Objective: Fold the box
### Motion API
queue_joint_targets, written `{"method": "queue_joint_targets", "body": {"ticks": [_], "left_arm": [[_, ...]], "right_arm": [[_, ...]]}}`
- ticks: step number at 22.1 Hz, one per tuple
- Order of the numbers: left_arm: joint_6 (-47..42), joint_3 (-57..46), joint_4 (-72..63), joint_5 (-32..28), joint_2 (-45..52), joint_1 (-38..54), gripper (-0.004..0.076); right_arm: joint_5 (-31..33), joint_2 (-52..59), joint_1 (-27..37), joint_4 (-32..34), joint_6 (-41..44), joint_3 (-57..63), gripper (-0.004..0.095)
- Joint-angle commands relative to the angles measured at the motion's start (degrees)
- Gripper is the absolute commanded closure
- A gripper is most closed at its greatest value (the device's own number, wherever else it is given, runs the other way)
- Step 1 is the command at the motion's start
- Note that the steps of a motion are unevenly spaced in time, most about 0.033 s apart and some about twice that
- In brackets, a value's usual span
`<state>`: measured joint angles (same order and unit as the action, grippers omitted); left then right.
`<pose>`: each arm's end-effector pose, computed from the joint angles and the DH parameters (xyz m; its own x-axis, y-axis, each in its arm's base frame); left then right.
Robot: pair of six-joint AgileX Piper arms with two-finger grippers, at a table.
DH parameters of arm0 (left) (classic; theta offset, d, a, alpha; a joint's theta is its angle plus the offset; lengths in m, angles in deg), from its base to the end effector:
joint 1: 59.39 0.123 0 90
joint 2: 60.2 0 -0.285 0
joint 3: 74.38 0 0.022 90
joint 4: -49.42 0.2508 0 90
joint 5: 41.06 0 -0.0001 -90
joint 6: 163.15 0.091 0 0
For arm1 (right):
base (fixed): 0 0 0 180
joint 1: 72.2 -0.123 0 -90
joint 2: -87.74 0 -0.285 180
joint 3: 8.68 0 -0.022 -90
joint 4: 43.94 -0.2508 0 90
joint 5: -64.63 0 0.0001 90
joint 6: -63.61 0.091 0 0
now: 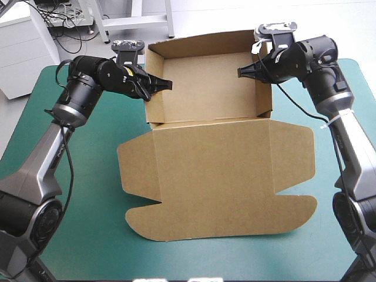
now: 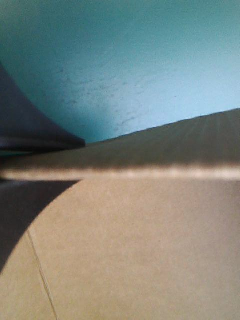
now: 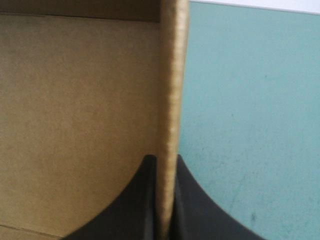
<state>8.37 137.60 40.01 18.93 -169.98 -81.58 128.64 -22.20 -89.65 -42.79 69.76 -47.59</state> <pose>0.3634 -0.1622 0.3993 -0.7698 0.0695 -0.6344 0.2943 0.9207 -0.2562 0.3739 0.1158 0.4288 -0.7000 -0.1169 -0.7045 -0.2199 0.9739 0.0568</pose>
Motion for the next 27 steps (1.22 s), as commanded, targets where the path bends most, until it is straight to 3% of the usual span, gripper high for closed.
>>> {"method": "queue_joint_targets", "body": {"ticks": [1, 7, 11, 18, 20, 23, 27], "left_arm": [[1.3, 2.1, -7.5, -3.6, -0.5, -0.9, 0.0756], [0.5, 2.1, -9.2, 0.7, -8.9, -1.0, 0.0756], [0.5, 2.1, -9.4, 3.4, -12.2, -1.5, 0.0756], [1.5, 2.1, -10.4, 4.1, -13.1, -1.5, 0.0750], [2.7, 2.1, -11.8, 4.7, -13.1, -1.5, 0.0696], [2.9, 2.1, -12.0, 5.8, -13.1, -1.5, 0.0542], [2.6, 2.1, -9.2, 6.8, -13.1, -1.4, 0.0223]], "right_arm": [[0.9, -0.6, -0.3, -7.9, -2.9, -1.4, 0.0931], [7.4, -9.0, -0.3, -10.9, -2.9, -1.4, 0.0931], [7.4, -13.3, -0.3, -13.9, -3.7, -1.4, 0.0931], [7.4, -14.9, -0.3, -13.2, -6.2, -1.4, 0.0931], [7.4, -14.9, -0.3, -12.8, -5.4, -1.4, 0.0899], [7.5, -14.9, -0.3, -13.8, -5.6, -1.4, 0.0767], [7.5, -14.7, -0.3, -14.0, -6.2, -1.4, 0.0434]]}}
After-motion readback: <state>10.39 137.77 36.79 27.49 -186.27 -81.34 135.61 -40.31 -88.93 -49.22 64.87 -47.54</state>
